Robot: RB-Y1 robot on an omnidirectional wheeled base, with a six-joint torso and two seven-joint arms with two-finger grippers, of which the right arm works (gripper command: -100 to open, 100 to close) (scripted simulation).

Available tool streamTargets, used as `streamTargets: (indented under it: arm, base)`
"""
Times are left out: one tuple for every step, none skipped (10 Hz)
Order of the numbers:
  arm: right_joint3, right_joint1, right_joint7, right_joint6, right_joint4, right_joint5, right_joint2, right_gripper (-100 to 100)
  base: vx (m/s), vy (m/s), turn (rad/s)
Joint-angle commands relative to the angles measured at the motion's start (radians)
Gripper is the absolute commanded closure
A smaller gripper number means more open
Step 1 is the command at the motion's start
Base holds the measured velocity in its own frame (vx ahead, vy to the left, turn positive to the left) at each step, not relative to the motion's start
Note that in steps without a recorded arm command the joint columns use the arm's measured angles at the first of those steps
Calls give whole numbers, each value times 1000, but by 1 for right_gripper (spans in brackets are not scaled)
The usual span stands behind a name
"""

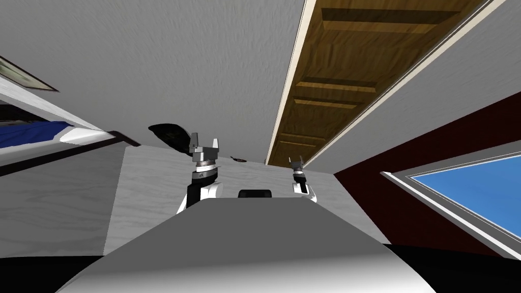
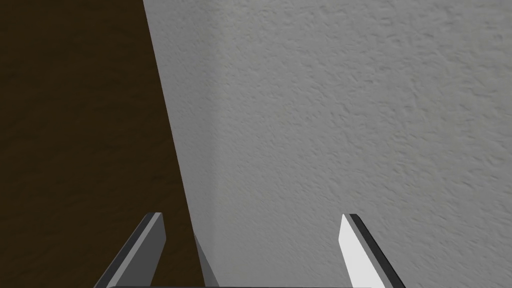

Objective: Pull the door open

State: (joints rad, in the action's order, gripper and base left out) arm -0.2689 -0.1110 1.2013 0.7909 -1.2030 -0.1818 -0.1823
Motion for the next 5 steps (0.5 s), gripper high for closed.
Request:
streamTargets:
  arm:
    - [-5,10,19,9,29,-1,-3,-100]
    - [-12,19,46,14,57,-3,-6,-100]
    - [-19,28,73,20,84,-5,-9,-100]
    - [-25,37,101,25,112,-8,-12,-100]
    - [-32,45,127,30,139,-10,-15,-100]
  base:
    - [61,20,16]
    - [55,18,26]
    - [72,27,43]
    - [95,22,42]
    - [117,24,40]
